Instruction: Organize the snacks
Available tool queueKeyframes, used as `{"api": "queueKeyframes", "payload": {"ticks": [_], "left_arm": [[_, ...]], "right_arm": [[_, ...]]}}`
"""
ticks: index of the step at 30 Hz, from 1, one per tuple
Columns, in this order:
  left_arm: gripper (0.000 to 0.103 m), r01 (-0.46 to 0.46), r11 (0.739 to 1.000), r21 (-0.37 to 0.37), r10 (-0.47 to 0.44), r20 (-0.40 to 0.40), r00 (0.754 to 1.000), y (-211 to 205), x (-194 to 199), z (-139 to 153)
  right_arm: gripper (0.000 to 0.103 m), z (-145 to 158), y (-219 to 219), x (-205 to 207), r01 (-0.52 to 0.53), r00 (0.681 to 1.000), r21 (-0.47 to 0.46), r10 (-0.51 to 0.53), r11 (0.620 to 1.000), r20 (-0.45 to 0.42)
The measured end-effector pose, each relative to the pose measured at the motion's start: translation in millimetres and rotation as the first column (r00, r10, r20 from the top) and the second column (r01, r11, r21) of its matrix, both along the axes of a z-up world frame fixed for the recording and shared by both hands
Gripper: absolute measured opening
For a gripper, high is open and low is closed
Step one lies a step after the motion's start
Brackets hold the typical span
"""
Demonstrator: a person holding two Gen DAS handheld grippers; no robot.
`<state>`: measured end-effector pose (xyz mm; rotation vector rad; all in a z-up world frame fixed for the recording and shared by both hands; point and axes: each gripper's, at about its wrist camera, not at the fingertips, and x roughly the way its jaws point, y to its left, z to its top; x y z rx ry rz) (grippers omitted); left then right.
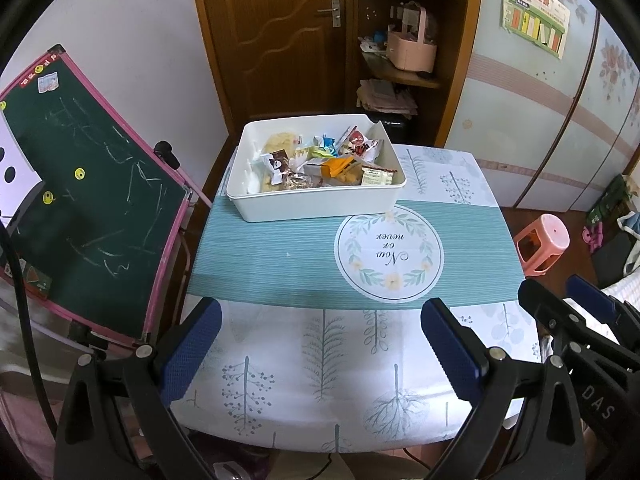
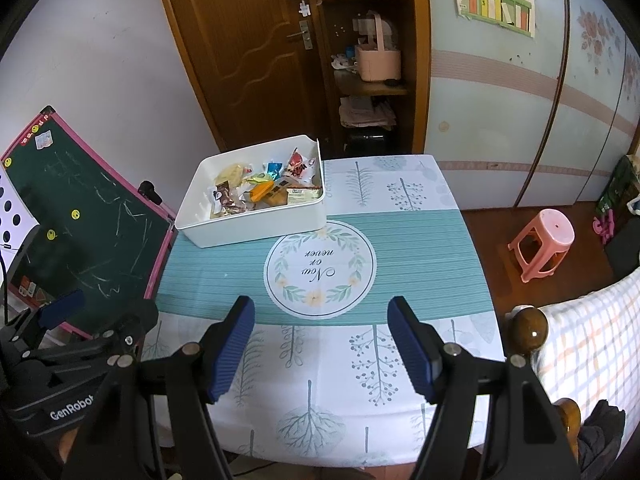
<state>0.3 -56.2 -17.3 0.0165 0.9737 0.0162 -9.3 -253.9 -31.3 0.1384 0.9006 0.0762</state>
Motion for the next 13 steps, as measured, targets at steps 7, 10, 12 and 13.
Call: {"api": "queueKeyframes", "payload": {"ticks": [7,10,12,13], "left_arm": [[0.1,0.001,1.0,-0.002,-0.001,0.0,1.0,0.2,0.9,-0.4],[0.1,-0.002,1.0,0.004,0.002,-0.006,1.0,-0.7,3.1,-1.3],[0.1,-0.008,1.0,0.006,0.008,-0.014,1.0,-1.6,5.1,-2.7],[0.1,-0.009,1.0,0.006,0.01,-0.017,1.0,-3.8,6.9,-3.4]], "right_arm": [[0.069,-0.7,-3.7,3.0,-0.002,1.0,0.003,0.002,1.0,-0.003],[0.069,-1.3,-4.6,4.3,-0.001,1.0,0.006,0.001,1.0,-0.004],[0.069,-2.2,-5.8,5.1,0.0,1.0,0.007,0.0,1.0,-0.006],[0.069,-2.9,-6.9,5.5,0.001,1.0,0.01,-0.001,1.0,-0.008]]}}
